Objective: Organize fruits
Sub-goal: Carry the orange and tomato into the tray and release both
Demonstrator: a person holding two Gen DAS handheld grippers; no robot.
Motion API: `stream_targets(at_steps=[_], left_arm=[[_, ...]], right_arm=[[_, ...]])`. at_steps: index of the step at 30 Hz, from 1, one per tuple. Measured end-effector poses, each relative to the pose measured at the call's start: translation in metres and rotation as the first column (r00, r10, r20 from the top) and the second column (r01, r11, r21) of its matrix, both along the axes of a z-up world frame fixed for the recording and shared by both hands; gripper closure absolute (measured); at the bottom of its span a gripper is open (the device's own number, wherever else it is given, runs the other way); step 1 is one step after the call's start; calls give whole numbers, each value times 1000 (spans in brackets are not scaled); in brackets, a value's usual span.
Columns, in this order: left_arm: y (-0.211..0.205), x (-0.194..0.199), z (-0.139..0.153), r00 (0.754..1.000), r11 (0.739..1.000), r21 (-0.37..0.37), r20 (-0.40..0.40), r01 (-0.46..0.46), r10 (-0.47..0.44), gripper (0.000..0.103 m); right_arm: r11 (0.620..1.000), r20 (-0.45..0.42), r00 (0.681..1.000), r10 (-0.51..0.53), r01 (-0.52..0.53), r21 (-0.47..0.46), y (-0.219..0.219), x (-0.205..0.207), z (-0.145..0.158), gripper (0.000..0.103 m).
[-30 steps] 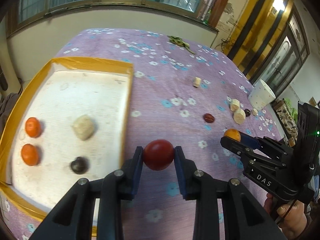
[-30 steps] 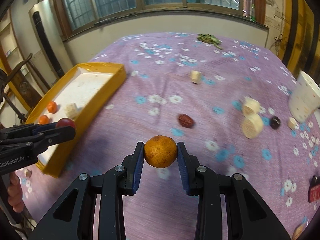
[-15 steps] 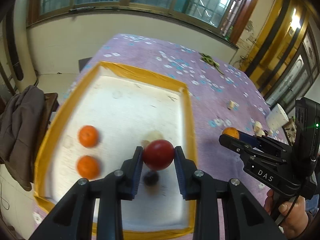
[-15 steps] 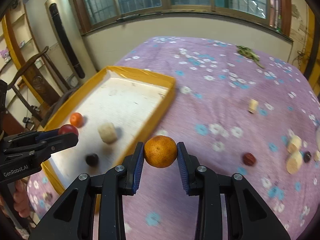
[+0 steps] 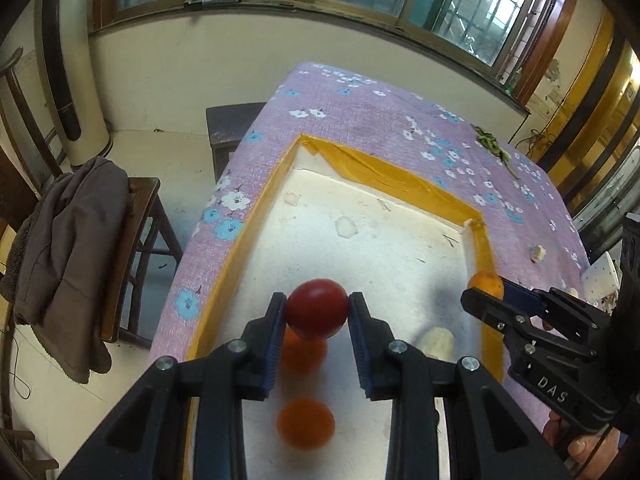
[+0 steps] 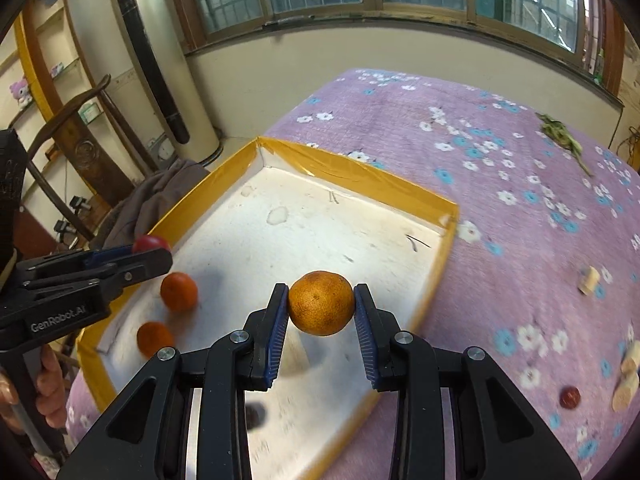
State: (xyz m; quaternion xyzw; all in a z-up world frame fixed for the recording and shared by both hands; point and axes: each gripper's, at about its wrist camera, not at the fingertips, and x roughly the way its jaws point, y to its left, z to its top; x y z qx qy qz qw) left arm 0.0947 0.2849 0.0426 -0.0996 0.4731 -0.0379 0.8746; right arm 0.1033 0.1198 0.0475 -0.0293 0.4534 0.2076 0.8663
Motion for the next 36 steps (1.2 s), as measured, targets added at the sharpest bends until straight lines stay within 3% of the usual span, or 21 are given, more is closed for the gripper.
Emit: stream_targets(at_steps=[6, 18, 36], left_arm=[[-4, 22, -17, 998, 1000, 12, -49, 27, -26, 69], [-9, 48, -35, 993, 997, 46, -99, 62, -57, 69], [-12, 35, -28, 996, 993, 92, -65, 69, -63, 62]], right_arm=[[999, -51, 999, -10, 8, -32, 10, 19, -21, 71], [997, -74, 997, -5, -1, -79, 16, 27, -35, 71], [995, -71, 997, -43, 36, -91, -1, 16, -27, 66]])
